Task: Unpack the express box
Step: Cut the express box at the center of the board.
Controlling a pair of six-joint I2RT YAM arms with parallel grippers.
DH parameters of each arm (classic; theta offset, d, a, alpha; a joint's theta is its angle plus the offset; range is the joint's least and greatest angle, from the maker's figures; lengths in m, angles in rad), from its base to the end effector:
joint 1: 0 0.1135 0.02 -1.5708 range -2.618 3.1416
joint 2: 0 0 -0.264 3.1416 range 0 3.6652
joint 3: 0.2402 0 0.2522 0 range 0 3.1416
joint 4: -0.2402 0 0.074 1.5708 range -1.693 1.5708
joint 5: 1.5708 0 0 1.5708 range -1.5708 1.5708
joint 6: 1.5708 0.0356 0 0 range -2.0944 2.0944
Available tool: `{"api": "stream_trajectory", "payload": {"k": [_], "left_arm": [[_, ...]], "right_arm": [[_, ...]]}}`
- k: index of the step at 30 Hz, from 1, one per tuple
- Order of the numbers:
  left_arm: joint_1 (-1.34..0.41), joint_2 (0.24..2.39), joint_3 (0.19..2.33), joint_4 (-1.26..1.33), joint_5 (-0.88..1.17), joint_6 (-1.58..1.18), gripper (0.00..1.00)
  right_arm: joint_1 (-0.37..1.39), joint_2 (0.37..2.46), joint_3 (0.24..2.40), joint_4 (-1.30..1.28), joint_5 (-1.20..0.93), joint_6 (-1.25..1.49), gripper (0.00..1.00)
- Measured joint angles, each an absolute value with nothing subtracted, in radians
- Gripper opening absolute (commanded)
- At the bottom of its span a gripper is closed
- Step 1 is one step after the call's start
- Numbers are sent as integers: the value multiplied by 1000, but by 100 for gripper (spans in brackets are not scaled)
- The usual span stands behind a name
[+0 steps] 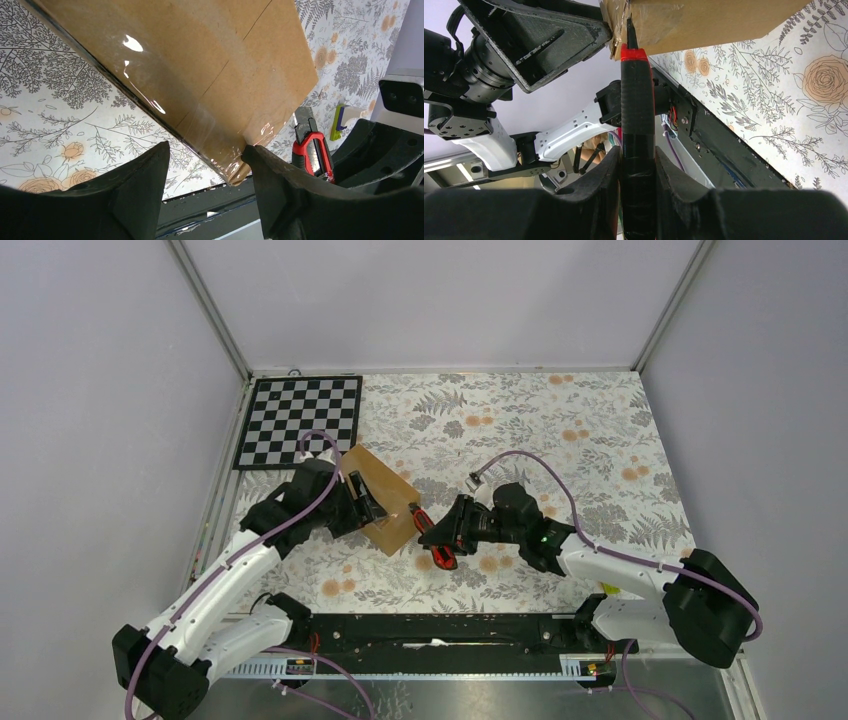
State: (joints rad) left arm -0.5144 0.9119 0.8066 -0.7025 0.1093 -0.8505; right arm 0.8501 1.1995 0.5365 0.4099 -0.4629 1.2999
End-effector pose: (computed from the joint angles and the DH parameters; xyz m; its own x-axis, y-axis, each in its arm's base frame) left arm 0.1582 -0.0938 0.2771 -0.8320 -0.3880 -0.3966 -0.1070 0.8136 -0.5714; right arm 0.1574 0.2034 0.2295 -0.9669 0.2056 -0.1513 -0.0970 0.2524 0.9628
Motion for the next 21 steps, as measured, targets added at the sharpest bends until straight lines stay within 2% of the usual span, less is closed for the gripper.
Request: {"api": "stream_trajectory", "payload": {"k": [21], "left_arm": [[-527,920,795,-670,102,-880,55]], "right_arm": [[844,1238,551,424,-582,1301,0]]}}
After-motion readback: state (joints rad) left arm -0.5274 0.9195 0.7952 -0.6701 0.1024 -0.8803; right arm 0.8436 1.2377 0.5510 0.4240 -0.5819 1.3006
